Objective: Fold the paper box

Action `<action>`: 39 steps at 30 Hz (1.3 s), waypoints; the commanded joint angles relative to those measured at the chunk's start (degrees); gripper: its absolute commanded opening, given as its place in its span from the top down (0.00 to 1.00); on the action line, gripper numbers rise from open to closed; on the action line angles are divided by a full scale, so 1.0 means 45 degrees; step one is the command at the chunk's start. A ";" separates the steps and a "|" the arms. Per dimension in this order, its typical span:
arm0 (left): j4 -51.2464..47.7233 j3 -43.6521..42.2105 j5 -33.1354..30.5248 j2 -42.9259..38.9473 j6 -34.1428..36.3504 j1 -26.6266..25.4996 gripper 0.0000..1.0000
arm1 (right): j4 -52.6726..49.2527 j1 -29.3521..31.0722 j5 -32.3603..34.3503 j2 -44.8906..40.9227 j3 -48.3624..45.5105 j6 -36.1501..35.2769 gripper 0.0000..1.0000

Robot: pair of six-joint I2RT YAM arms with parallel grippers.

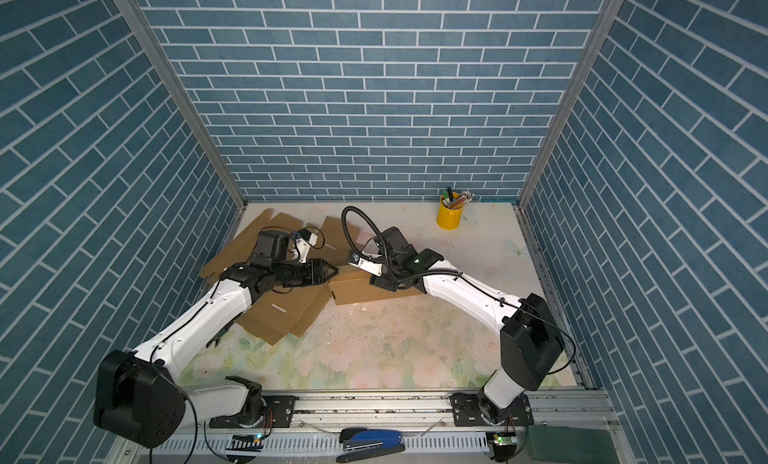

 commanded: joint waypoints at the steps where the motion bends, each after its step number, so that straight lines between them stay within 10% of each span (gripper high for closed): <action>1: -0.0218 -0.0670 -0.0340 0.0274 0.0529 -0.0004 0.42 | -0.1202 -0.0281 -0.0363 0.0552 0.0549 0.0578 0.40; 10: 0.0234 -0.0635 -0.0233 0.0895 0.0589 0.0352 0.46 | -0.1874 -0.1276 -0.2944 -0.0526 0.1331 0.2609 0.35; 22: 0.0444 -0.0613 0.0070 0.1078 0.0652 0.0455 0.47 | -0.4330 -0.5526 -0.3802 -0.1853 0.1041 1.0317 0.41; 39: 0.0445 -0.1023 -0.0151 0.1088 0.0964 0.0457 0.55 | -0.4272 -0.6006 -0.3118 -0.0718 -0.0645 1.0750 0.58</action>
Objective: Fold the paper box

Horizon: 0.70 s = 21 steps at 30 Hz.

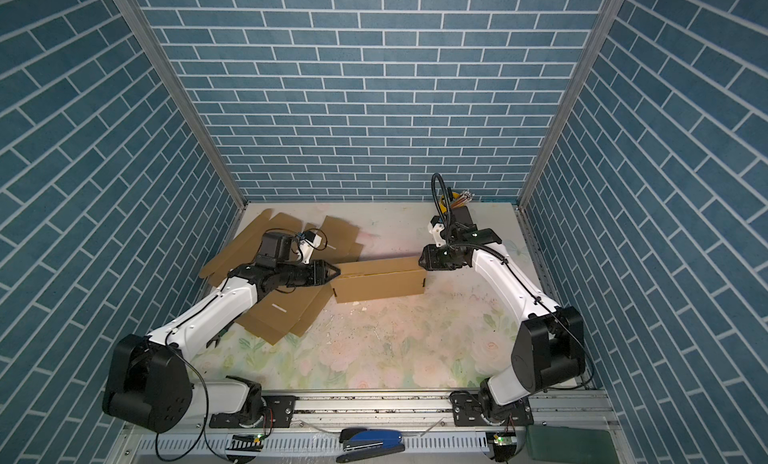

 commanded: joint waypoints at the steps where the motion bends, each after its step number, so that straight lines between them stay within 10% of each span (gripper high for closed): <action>1: -0.0873 -0.0581 -0.1010 0.0419 0.0378 0.0111 0.59 | -0.0518 -0.0047 0.0775 0.0300 -0.0632 0.0241 0.60; 13: -0.0094 -0.1378 -0.0458 -0.0503 -0.0714 -0.0545 0.66 | 0.0013 -0.0037 -0.0242 -0.0882 -0.1638 0.0516 0.69; 21: -0.1627 -0.1876 -0.0616 -0.2775 -0.0989 -0.0708 0.50 | -0.0393 0.0199 -0.0317 -0.3106 -0.3442 0.1303 0.62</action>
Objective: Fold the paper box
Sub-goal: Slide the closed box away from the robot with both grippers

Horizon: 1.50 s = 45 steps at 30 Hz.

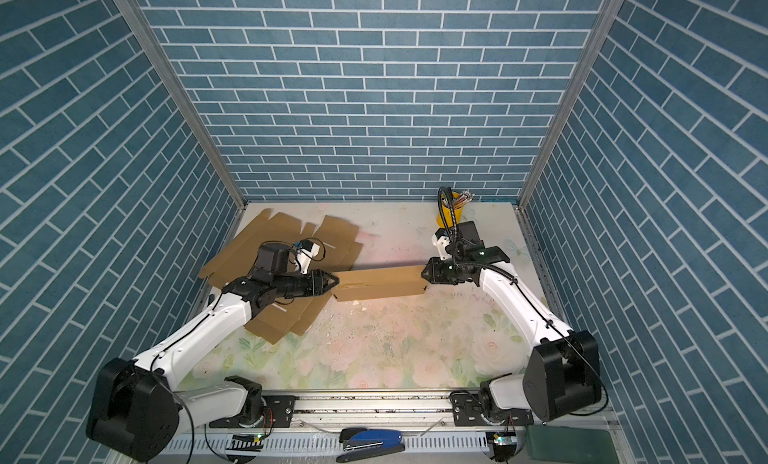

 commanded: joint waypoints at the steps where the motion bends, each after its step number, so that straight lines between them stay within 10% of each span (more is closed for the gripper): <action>1: -0.1589 -0.0299 -0.0316 -0.0894 -0.0226 -0.0073 0.47 | -0.1005 0.0144 0.0260 -0.0920 -0.1062 0.0758 0.60; 11: -0.2052 -0.0921 -0.0962 -0.1735 -0.0957 -0.0244 0.39 | -0.0915 0.0222 -0.0168 -0.2123 -0.2718 0.1693 0.38; 18: -0.2619 -0.1798 -0.3952 -0.0559 -0.1177 -0.2726 0.36 | 0.0326 0.0873 0.1540 -0.0847 -0.3381 0.2600 0.36; 27: 0.1864 -0.2528 -0.3485 0.1294 -0.3457 -0.4728 0.38 | 0.2647 0.1612 0.1797 0.0806 -0.3578 0.3768 0.37; 45: 0.5869 0.2944 -0.3706 0.8609 -0.4621 -0.5204 0.41 | 0.1753 -0.3182 0.6018 0.4321 0.1532 0.1183 0.21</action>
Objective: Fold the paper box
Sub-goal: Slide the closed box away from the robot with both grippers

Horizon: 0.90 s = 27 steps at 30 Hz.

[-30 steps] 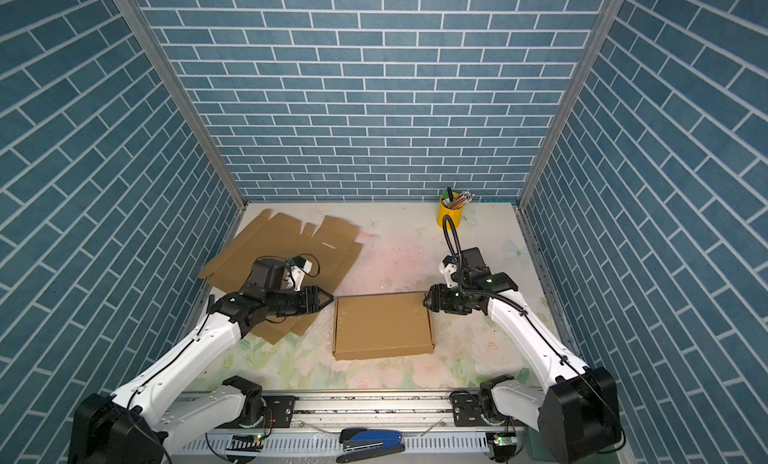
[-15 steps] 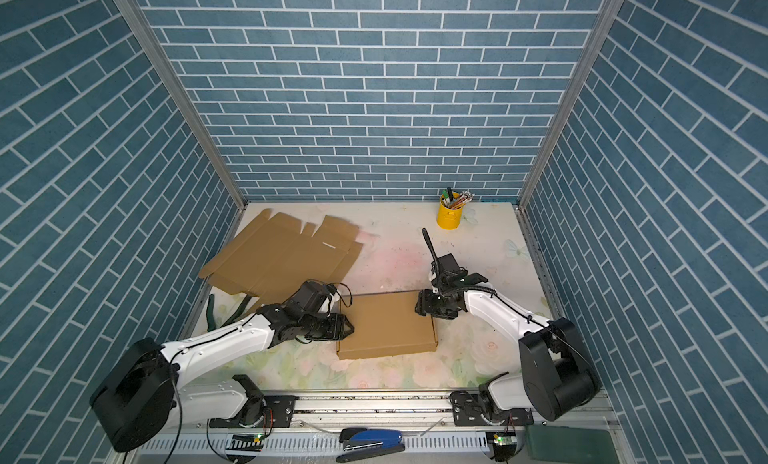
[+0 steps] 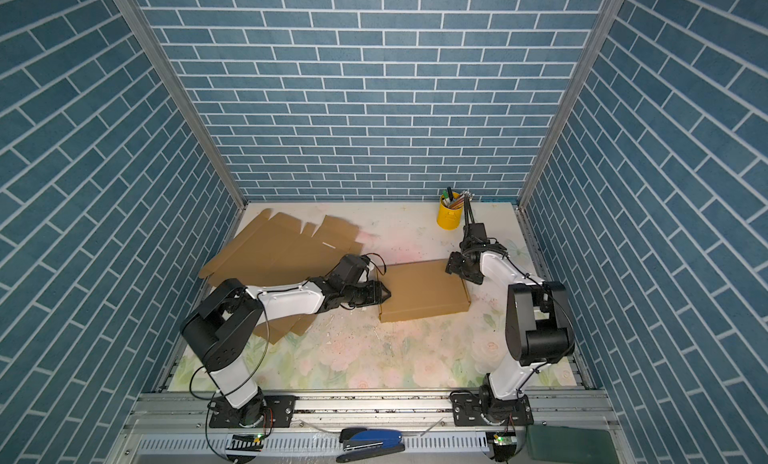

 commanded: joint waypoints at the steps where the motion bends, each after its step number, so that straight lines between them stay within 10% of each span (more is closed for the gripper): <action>1: 0.0690 0.0657 -0.0390 0.0731 -0.0394 -0.0192 0.41 | -0.1135 -0.0385 0.1645 -0.0372 0.1028 -0.0977 0.20; 15: 0.0925 0.5350 -0.2322 0.4505 -0.2910 -0.2302 0.42 | -0.2002 -0.0975 0.2608 -0.4194 0.0631 -0.1002 0.23; 22: -0.1105 0.9704 -0.2580 0.6802 -0.1500 -0.2778 0.40 | -0.2082 -0.0926 0.1482 -0.4198 0.0558 -0.0725 0.31; 27: -0.2184 0.8845 -0.2836 0.4844 0.0725 -0.2260 0.34 | -0.2029 -0.0316 0.0484 -0.4167 0.0596 -0.0314 0.37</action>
